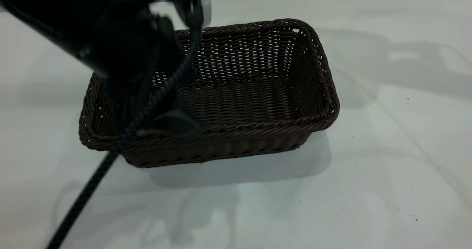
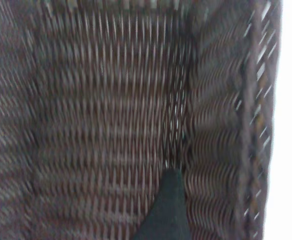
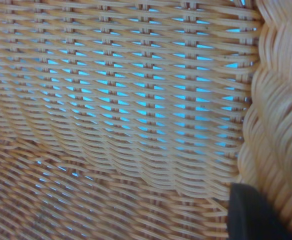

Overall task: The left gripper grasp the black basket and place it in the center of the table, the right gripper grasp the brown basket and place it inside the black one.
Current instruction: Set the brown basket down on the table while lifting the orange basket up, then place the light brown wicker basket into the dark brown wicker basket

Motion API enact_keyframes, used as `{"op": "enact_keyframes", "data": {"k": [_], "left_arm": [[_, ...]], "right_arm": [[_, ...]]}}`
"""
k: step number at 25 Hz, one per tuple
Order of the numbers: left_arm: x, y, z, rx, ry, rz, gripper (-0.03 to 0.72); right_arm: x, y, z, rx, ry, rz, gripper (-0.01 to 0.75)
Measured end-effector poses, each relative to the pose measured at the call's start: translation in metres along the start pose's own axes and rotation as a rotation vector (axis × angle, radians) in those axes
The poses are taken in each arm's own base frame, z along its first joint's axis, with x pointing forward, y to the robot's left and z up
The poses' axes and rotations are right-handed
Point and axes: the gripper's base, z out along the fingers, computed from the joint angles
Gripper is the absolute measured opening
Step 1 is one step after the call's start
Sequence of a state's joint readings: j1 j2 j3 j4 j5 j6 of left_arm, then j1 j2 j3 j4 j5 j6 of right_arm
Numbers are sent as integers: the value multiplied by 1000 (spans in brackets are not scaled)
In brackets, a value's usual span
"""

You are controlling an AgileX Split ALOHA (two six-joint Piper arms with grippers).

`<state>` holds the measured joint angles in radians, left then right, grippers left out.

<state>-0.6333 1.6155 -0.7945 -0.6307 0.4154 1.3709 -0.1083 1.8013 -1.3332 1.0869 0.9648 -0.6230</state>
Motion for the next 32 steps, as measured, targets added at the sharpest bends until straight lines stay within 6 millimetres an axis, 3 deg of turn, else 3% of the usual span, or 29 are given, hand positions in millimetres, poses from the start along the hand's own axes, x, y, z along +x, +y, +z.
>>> {"op": "enact_keyframes", "data": {"k": [8,18,26,32], "left_arm": [[-47,-25,-59,-154,-215,151,613],[-75,-14,-130,-486,-462,172,608],[-87,-19,-143,-517,-526,196,608],[-89,-13,-148,-599,-552,187,608]], "right_arm": [[6,-2,3,58,55,10,100],[41,36,43,110,290,-164,100],[70,63,78,114,421,-261,100],[80,46,103,145,479,-185,100]]}}
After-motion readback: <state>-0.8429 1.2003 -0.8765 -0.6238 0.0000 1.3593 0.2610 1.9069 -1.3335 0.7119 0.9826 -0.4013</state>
